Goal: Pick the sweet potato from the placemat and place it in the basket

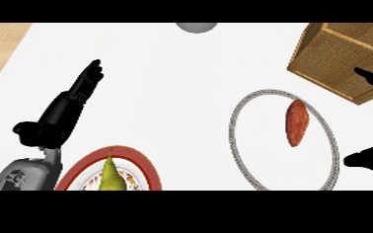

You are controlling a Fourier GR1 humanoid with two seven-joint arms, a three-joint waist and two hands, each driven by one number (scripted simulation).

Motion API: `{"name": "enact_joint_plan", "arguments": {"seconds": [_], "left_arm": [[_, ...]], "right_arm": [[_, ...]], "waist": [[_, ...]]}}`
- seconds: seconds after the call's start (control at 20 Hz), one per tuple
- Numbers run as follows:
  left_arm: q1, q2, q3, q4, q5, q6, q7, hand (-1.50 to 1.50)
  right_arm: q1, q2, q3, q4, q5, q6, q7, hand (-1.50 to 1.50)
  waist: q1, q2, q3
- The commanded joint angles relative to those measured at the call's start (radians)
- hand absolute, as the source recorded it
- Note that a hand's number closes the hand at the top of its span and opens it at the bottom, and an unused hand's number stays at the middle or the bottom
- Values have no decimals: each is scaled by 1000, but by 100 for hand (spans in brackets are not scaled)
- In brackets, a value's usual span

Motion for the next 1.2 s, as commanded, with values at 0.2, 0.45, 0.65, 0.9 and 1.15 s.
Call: {"name": "enact_joint_plan", "arguments": {"seconds": [0.2, 0.45, 0.65, 0.9, 1.15], "left_arm": [[-16, -35, 16, -14, -23, -21, 52, 0], [-52, -49, 75, 73, -45, -61, -28, 0], [-14, -99, 52, 39, -95, -52, -8, 0], [-48, -106, 82, 31, -109, -65, 27, 0], [11, -113, 99, -54, -102, -110, 68, 0]], "right_arm": [[17, 138, 95, 214, 286, -173, -260, -150], [-20, 163, 72, 305, 329, -168, -320, -150], [2, 195, 46, 184, 320, -124, -275, -150], [-23, 207, 6, 194, 291, -83, -324, -150], [-31, 244, 18, 198, 353, -67, -281, -150]], "waist": [[3, 1, 0], [0, 0, 0], [-4, -1, -1], [-3, -1, 0], [-1, -1, 0]]}}
